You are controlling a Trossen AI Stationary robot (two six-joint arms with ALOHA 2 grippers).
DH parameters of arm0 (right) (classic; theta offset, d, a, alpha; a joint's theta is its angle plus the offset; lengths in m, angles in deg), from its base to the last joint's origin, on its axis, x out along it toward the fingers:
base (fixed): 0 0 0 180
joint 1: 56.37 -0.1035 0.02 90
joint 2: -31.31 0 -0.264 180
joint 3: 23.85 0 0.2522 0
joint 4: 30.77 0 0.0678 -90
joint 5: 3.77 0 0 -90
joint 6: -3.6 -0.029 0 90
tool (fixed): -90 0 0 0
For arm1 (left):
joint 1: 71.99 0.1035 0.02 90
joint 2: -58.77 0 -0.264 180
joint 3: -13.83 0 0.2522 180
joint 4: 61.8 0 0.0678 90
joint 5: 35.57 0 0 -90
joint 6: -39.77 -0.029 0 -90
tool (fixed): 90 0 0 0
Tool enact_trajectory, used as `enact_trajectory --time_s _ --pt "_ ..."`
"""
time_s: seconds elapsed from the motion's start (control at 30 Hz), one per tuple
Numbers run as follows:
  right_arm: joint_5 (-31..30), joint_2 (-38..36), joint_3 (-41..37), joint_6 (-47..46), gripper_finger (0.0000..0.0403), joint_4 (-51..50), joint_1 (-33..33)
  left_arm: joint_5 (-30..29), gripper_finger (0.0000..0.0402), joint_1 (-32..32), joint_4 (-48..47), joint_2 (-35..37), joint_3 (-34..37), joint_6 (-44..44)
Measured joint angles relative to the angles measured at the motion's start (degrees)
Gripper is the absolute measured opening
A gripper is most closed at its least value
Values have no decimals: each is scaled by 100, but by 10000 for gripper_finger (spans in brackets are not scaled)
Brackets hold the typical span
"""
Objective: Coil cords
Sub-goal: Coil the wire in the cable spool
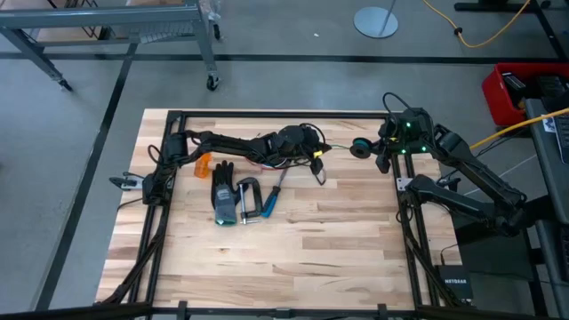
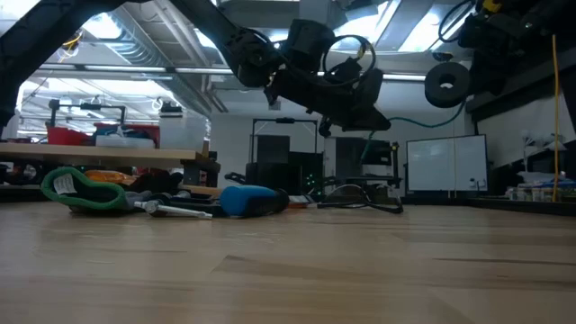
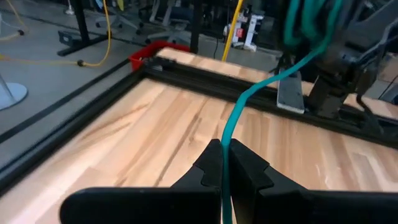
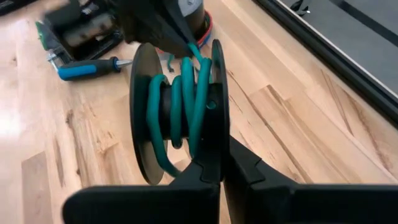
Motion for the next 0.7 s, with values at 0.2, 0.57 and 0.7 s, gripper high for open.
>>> enact_trajectory --time_s 0.2,0.57,0.7 --pt "-110 149 0 -4 2 -8 -3 -2 0 4 36 194 -15 -23" --pt "-263 708 0 -2 2 68 -4 -4 0 48 319 275 -22 -171" --pt "-483 940 0 -4 2 205 -4 -7 0 48 378 295 -26 -147"
